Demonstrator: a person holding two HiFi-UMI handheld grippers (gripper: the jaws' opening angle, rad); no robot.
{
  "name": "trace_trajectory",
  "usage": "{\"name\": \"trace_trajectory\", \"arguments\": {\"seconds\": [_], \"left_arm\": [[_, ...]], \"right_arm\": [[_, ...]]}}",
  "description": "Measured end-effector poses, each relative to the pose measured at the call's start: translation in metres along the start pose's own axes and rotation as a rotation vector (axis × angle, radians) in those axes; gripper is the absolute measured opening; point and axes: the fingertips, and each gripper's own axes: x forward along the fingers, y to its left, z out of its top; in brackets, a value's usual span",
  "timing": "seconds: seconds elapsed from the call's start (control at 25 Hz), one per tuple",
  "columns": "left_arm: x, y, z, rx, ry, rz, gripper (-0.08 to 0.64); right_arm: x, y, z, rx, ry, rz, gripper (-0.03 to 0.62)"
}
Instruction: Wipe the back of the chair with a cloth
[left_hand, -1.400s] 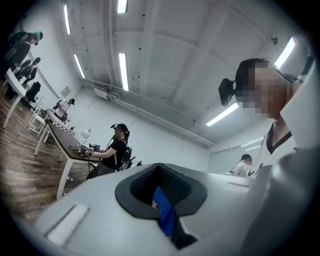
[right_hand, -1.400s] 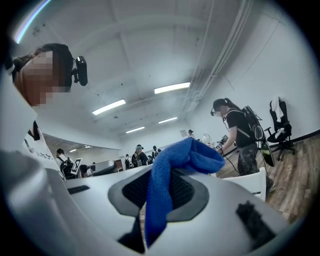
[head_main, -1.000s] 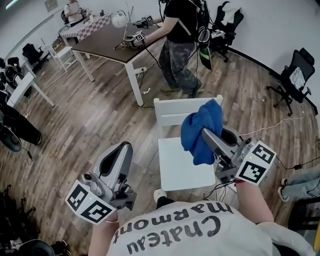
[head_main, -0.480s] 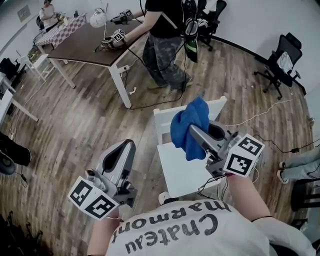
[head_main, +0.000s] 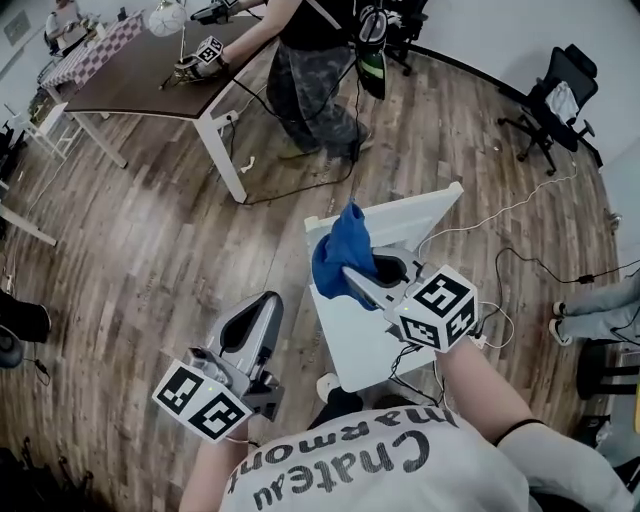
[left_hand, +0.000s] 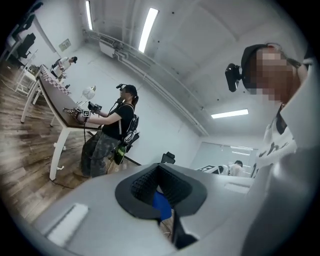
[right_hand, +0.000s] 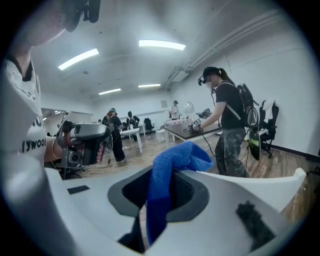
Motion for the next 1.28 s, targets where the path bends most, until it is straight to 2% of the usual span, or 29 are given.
{"name": "trace_trajectory", "arguments": {"seconds": [0.24,0.56,0.72,0.88,1.12,1.28], "left_arm": [[0.004,0.018,-0.044,-0.088,0.055,0.021,0.008],[0.012,0.044,-0.07,-0.067,0.055,0.141,0.008],[0.018,0.039,-0.077,-0.099,0.025,0.195,0.008],[0.016,0.037,-0.086,-0.121,0.015,0.258,0.008],[0.021,0.02,-0.095,-0.109,0.01,0.34,0.008],[0.034,-0.002,-0.095,-0.085,0.017,0.348,0.008]], "right_arm": [[0.026,-0.001,-0.04,0.028,0.075,0.023,0.083],[0.057,-0.02,-0.063,0.047,0.05,0.058,0.083],[0.065,-0.037,-0.067,0.108,0.023,0.066,0.083],[0.066,-0.048,-0.069,0.196,-0.027,0.108,0.083],[0.051,-0.071,-0.071,0.212,-0.066,0.095,0.081],[0.026,-0.098,-0.076,0.24,-0.081,0.061,0.08]]}}
